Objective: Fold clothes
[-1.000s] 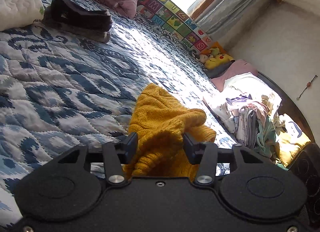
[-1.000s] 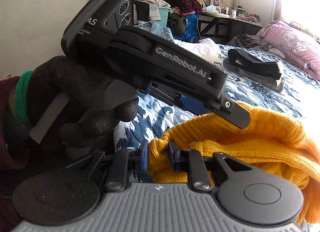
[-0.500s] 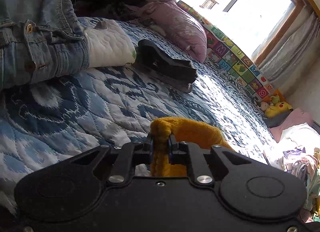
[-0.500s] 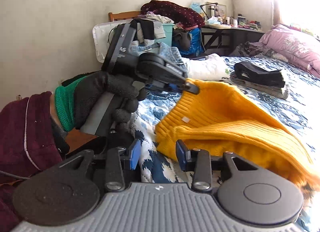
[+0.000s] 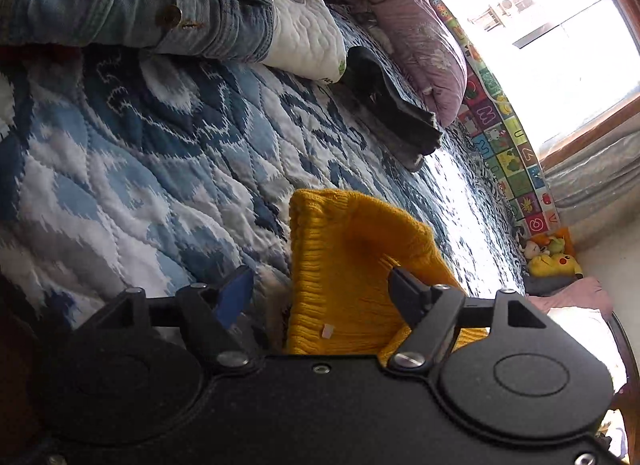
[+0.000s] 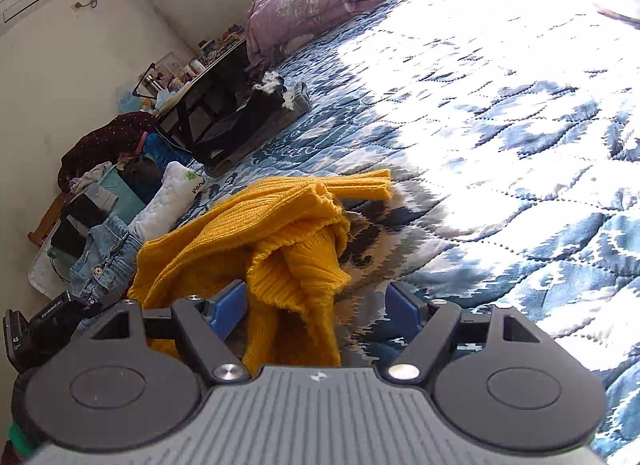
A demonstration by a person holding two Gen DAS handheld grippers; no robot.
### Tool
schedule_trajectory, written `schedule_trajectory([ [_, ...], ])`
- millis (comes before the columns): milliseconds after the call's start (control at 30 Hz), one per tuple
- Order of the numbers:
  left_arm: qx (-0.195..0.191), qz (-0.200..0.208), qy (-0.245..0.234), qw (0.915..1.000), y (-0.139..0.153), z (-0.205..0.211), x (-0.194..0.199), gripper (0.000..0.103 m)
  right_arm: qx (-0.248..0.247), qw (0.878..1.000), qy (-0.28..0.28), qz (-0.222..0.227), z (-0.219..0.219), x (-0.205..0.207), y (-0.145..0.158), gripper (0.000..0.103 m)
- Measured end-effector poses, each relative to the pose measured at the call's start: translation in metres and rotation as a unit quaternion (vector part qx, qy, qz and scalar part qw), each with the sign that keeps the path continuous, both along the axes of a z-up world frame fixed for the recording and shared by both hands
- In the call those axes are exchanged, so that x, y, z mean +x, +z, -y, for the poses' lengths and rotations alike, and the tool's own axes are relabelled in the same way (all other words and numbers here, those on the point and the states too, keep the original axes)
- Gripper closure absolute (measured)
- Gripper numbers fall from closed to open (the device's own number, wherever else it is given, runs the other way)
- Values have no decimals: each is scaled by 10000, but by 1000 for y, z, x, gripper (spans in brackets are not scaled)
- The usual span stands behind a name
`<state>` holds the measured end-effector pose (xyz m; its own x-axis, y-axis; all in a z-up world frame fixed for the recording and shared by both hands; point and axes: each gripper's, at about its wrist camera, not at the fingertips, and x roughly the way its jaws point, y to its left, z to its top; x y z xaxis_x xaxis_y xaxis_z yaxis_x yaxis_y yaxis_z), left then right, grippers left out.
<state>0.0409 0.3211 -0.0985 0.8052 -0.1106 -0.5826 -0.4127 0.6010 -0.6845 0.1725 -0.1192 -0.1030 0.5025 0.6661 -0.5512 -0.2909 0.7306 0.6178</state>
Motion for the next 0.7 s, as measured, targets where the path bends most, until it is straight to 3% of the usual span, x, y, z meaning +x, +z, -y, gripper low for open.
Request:
schedule_trajectory([
  [100, 316, -217, -159, 9991, -11, 21, 15, 30, 170, 9997, 32, -150, -15, 9, -17, 30],
  [133, 423, -269, -151, 9986, -13, 25, 17, 33, 260, 9996, 58, -102, -18, 8, -20, 40],
  [167, 530, -318, -146, 9980, -15, 30, 20, 38, 368, 9992, 97, -117, -18, 9, -22, 65],
  [233, 649, -345, -301, 9968, -17, 38, 25, 87, 716, 9971, 73, -246, -12, 10, -26, 83],
  [267, 637, -300, -304, 9971, -17, 40, 25, 87, 844, 9961, 26, -245, -8, 10, -26, 89],
  [400, 583, -24, -514, 9970, -3, 52, 26, 89, 1475, 9889, -128, -79, 26, 15, -3, 92],
  [533, 308, 335, -934, 9946, 22, 64, 26, 90, 1375, 9900, -236, 222, 68, 27, 32, 93],
  [600, 365, 354, -1192, 9916, 30, 73, 24, 89, 1245, 9915, -275, 237, 94, 32, 47, 93],
  [700, 406, 160, -1430, 9888, 20, 84, 24, 88, 908, 9956, -230, 39, 125, 30, 50, 93],
])
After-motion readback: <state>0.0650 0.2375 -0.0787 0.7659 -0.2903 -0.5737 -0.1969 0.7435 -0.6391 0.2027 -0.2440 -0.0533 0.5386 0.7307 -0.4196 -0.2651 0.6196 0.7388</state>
